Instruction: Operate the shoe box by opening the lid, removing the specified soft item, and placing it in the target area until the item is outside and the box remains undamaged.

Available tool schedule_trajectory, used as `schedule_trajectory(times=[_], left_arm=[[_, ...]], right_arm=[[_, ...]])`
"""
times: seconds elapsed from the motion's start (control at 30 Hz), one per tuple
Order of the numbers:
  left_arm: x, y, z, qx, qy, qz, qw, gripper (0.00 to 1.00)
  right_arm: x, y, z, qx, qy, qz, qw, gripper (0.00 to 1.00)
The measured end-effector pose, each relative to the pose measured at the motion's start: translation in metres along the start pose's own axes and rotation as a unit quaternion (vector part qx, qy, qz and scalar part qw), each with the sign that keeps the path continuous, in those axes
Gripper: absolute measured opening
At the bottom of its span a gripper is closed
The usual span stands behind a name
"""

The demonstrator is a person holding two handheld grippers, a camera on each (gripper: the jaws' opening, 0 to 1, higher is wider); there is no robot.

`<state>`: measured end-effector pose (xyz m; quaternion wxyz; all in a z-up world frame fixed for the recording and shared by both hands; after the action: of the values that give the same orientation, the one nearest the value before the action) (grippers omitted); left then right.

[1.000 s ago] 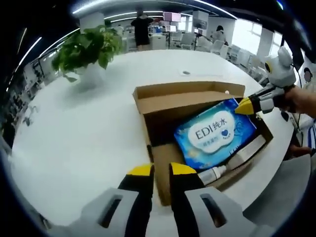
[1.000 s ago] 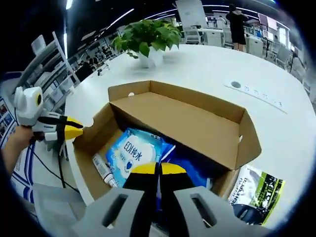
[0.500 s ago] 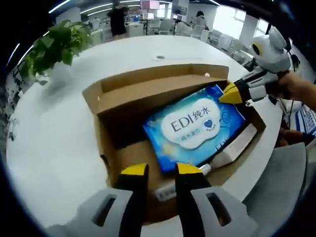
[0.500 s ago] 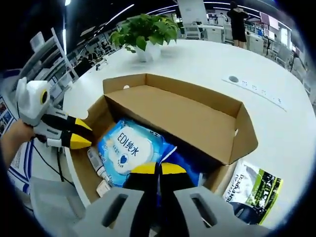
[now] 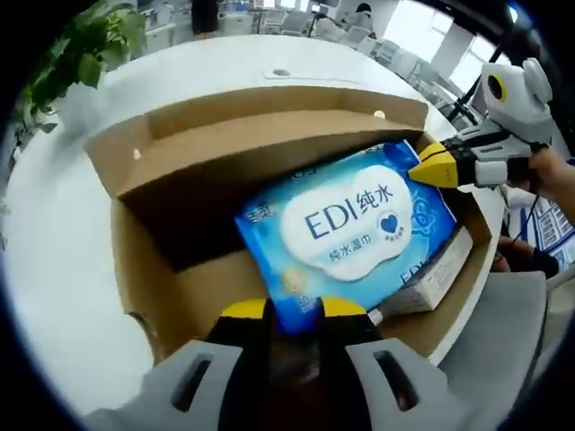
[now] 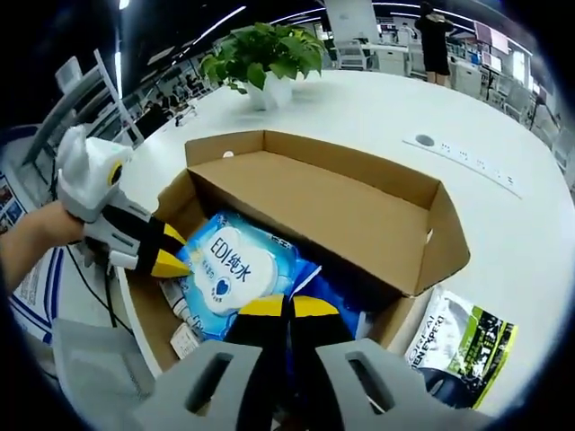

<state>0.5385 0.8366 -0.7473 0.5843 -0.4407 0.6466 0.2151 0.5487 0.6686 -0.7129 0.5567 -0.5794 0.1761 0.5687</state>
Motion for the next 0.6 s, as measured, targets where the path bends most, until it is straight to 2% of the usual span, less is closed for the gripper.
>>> schedule_trajectory(times=[0.17, 0.37, 0.6], left_arm=[[0.0034, 0.0002, 0.0013, -0.023, 0.012, -0.003, 0.9997, 0.12], [0.0074, 0.0005, -0.0013, -0.017, 0.007, -0.008, 0.9998, 0.06], [-0.0006, -0.0013, -0.0018, -0.019, 0.003, -0.017, 0.9997, 0.0]], right_arm=[[-0.0001, -0.0005, -0.0003, 0.014, -0.006, -0.003, 0.9999, 0.0], [-0.0009, 0.0004, 0.0003, 0.027, -0.009, -0.008, 0.9996, 0.0], [-0.0024, 0.0008, 0.0004, 0.032, -0.008, -0.012, 0.9994, 0.0]])
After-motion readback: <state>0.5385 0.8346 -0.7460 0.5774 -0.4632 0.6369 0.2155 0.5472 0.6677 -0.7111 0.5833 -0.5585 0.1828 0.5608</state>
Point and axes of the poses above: the point that each gripper's makers call its tool centre point, and the gripper's own axes: x roughly forward along the fingers, z roughly to its left, y roughly out of its underside, the point moved 3 cm from there along -x, roughly backward along the fingers, and after that the axes turned 13 degrees about z, right-handed, at the moved point
